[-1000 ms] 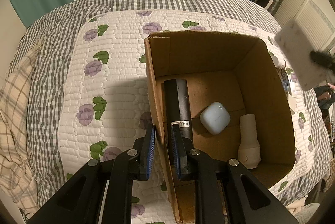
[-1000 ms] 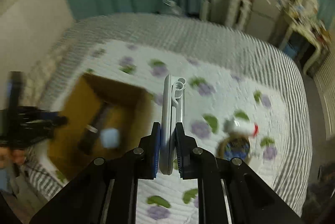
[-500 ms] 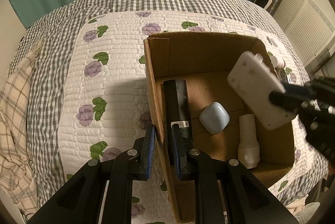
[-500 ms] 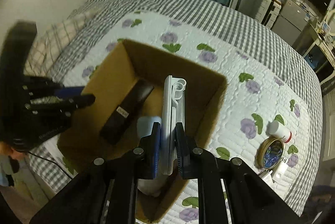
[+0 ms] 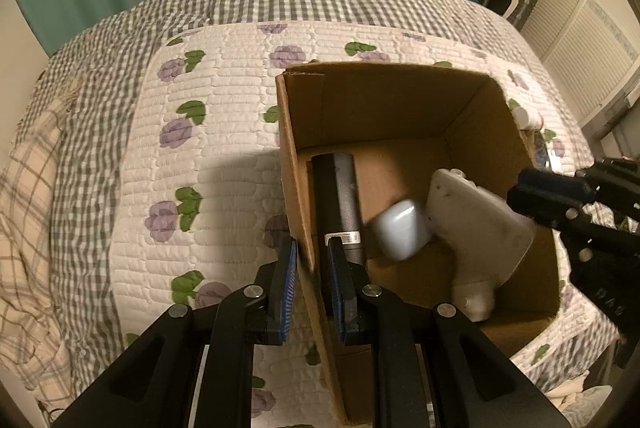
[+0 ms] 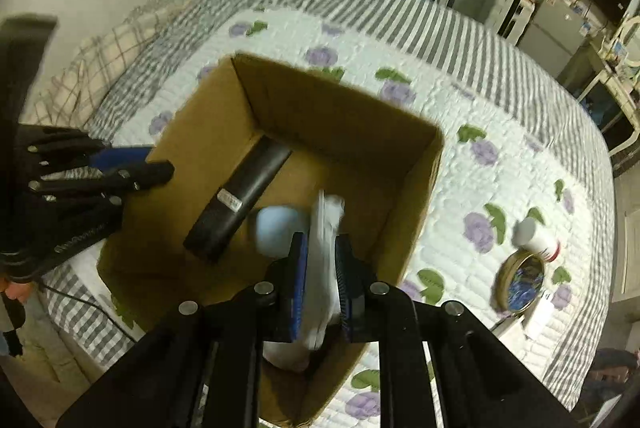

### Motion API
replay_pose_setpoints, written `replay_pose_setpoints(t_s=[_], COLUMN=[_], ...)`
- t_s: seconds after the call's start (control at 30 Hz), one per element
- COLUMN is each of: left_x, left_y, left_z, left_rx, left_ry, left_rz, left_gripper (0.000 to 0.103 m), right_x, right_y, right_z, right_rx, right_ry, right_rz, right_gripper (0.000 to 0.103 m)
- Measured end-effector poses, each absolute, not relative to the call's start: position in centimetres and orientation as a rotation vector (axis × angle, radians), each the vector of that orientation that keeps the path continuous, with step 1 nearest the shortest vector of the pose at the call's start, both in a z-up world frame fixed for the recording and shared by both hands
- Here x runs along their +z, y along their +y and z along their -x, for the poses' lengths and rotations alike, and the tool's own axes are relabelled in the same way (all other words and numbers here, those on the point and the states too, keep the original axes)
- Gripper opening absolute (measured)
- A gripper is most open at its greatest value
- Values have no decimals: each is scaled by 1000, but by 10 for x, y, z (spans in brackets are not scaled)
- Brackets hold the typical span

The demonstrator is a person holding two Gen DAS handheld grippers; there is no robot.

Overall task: Organize rigid objects
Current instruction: 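Carry the white device into the box and open the right gripper, then reach and grasp the white square charger with the right gripper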

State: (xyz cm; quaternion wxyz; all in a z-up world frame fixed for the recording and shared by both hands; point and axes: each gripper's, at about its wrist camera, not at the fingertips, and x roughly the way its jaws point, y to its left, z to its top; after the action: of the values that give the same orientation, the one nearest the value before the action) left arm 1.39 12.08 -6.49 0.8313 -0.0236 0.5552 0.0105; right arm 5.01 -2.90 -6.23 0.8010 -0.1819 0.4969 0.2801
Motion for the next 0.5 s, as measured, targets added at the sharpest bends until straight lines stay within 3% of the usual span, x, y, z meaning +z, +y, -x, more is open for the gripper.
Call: replay_pose_setpoints(t_s=[0.07,0.13,0.17,0.2,0.27,0.4,0.5], left_x=[-64,-63,-62,-63,-63,-63,-63], left_y=[121,121,121,121,121,120,120], left_z=[-13,-12,-12,-12,-12,-12,-12], left_rx=[22,20,25,25,25,26,26], left_ry=[1173,1172,1172,1172,1171,1171,1171], left_rz=[42,46,43,42,44,42,42], left_gripper=[15,15,15,15,15,15,15], right_x=[-47,-32,-24,-16,-6,0,-7], right_y=[-34,-43,-50,-61,-80,-134,-167], right_z=[-49,-48,-48,-50,-55,-73,-79], right_rx=[614,613,608,596,566,461,362], right_ry=[1030,993,974,950,924,926,906], right_rz=[370,347,331,308,265,150,176], right_gripper=[15,29,46,57,58,72,74])
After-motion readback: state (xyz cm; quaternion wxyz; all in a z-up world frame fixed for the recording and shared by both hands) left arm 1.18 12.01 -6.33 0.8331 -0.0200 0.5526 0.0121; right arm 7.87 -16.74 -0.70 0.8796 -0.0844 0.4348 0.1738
